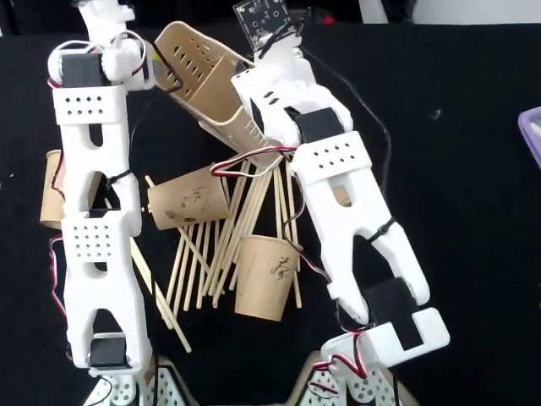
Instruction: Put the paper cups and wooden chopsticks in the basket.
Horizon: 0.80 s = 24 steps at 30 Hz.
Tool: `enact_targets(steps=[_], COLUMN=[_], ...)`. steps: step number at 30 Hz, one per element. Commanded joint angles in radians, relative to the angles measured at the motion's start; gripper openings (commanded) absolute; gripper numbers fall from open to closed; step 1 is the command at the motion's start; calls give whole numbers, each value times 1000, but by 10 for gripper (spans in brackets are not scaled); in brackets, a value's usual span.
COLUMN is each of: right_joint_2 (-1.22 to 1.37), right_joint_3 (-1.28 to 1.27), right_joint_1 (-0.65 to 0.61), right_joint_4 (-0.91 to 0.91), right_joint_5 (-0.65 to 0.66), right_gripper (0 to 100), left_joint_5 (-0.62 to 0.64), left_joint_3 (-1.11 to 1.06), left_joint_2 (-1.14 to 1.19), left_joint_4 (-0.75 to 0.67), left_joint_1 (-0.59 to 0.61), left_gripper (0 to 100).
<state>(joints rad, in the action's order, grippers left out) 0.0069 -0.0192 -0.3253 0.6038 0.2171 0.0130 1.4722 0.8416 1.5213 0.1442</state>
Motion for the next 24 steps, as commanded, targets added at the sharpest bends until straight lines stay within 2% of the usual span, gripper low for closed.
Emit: enact_targets(steps=[1,4,8,10,12,13,14,16,22,24], right_joint_2=[-22,-22,-22,-22,-22,-22,-21,-15,-22,-24], right_joint_3=[33,13,7,7,7,7,7,7,15,35], right_joint_1=[12,12,15,17,17,15,15,15,17,15], right_joint_4=[-5,-6,-6,-6,-6,-5,-3,0,-6,0], right_joint_5=[8,8,6,6,5,5,5,3,-181,-233], right_gripper=[11,11,11,11,11,11,11,11,11,14], left_joint_5=[-8,-6,-3,-3,-2,-2,-2,-2,-5,0], left_joint_3=[-2,-2,-4,-4,-2,4,15,51,193,185], left_joint_2=[20,55,81,78,68,61,58,55,52,46], left_joint_4=[-92,-138,-130,-95,-51,-29,3,58,224,238], left_joint_1=[5,-8,-27,-28,-27,-25,-24,-19,-21,-18], left_gripper=[231,231,228,173,42,18,52,28,30,30])
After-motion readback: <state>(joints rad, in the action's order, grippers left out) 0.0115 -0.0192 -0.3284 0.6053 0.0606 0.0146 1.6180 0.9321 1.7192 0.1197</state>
